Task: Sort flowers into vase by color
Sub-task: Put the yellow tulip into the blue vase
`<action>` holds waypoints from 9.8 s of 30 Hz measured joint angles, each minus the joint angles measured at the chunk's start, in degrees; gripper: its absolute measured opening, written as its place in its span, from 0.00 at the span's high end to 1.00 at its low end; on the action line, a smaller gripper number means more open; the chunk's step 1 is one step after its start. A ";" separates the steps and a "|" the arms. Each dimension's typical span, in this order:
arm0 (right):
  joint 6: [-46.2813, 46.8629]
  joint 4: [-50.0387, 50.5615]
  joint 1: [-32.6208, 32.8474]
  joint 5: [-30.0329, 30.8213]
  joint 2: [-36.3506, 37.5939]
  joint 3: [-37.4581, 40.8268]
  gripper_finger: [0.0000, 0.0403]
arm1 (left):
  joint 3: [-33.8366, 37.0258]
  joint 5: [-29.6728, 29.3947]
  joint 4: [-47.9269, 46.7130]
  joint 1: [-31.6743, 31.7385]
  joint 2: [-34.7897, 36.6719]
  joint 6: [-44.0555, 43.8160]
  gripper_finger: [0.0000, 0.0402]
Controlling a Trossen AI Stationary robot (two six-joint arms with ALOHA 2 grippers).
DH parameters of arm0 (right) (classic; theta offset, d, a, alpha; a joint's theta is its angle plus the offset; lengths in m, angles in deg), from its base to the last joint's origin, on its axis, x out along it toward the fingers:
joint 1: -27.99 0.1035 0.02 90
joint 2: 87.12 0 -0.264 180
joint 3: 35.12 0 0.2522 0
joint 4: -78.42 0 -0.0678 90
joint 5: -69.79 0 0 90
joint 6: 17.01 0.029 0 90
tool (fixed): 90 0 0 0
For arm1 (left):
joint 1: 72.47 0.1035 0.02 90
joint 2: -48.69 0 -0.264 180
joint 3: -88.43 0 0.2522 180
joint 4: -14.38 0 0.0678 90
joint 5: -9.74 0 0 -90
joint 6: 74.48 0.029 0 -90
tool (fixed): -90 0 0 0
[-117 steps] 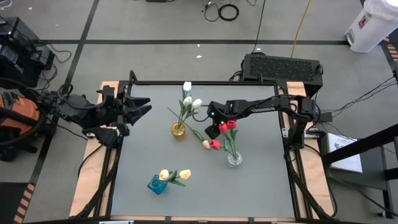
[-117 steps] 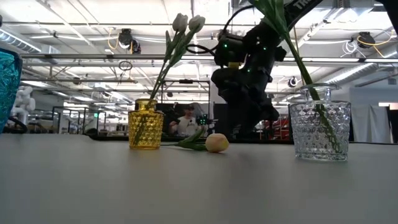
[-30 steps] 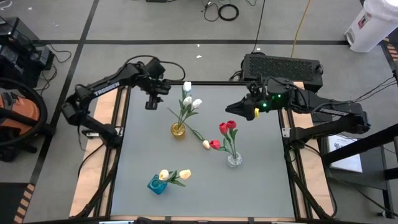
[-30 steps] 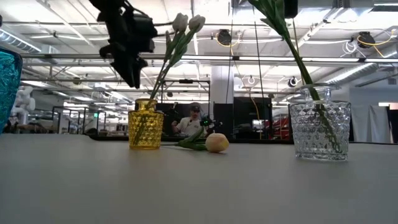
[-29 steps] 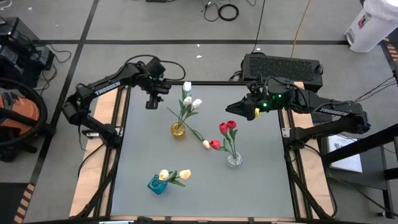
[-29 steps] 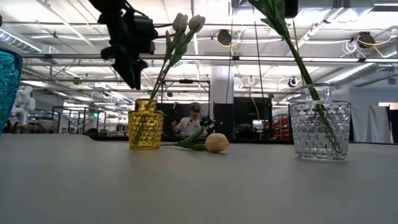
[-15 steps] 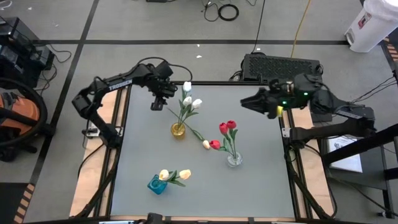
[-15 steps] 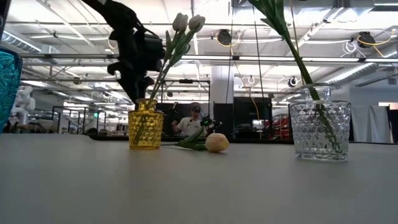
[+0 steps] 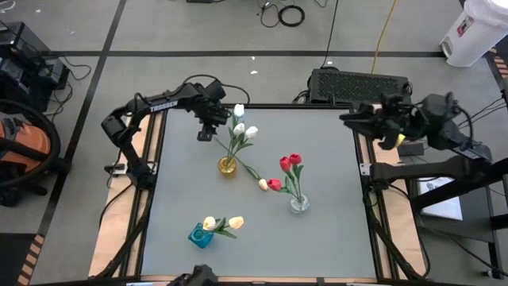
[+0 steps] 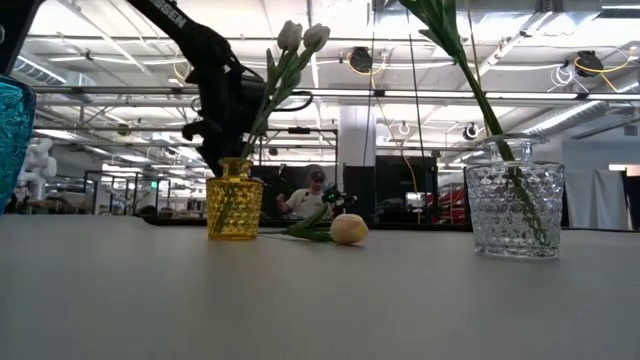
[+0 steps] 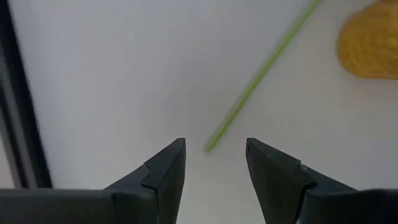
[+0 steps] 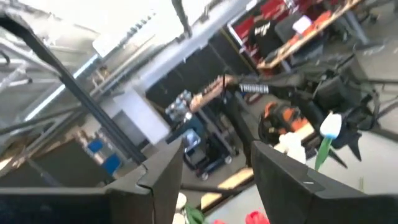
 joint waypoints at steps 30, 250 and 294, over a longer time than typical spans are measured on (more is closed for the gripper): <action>-0.66 -1.95 0.00 5.23 2.48 0.00 0.55 | 0.00 -0.12 0.94 -0.37 -9.32 7.71 0.56; -6.49 -1.90 0.02 5.03 -5.99 0.02 0.55 | -16.22 -1.66 4.45 7.98 23.21 -17.21 1.00; -27.46 -39.65 0.09 13.95 -25.72 0.02 0.55 | -16.17 13.45 7.24 -13.20 38.93 -51.98 1.00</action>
